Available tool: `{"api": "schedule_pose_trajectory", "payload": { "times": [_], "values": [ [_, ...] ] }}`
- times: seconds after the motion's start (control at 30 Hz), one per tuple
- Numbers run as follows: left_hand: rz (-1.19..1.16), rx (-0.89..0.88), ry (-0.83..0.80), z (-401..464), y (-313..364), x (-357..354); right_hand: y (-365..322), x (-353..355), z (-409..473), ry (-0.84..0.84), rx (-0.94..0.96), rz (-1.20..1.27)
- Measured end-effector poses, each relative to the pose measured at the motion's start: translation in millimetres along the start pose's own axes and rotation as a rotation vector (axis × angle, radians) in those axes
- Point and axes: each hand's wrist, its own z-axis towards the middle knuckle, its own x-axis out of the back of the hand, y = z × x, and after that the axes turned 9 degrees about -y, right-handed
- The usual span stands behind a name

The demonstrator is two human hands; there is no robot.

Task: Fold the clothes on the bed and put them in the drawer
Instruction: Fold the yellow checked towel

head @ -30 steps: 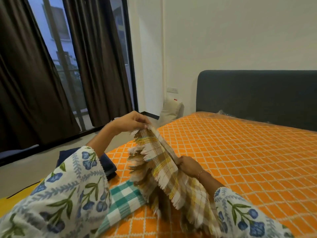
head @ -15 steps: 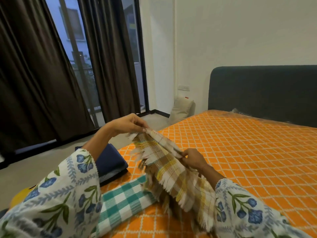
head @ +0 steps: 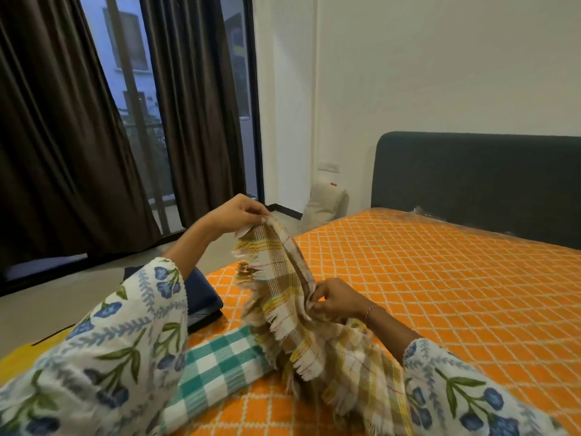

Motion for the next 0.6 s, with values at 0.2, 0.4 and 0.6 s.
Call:
{"api": "schedule_pose_trajectory", "payload": {
  "times": [0.2, 0.4, 0.6],
  "values": [
    [-0.073, 0.008, 0.040, -10, -15, 10, 16, -5, -11, 0.100, -0.153, 0.113],
    [-0.045, -0.073, -0.131, -15, -10, 12, -4, -20, 14, 0.333, -0.141, -0.127],
    [-0.130, -0.088, -0.499, -25, -3, 18, -3, 2, 31, 0.097, -0.080, 0.029]
  ]
}}
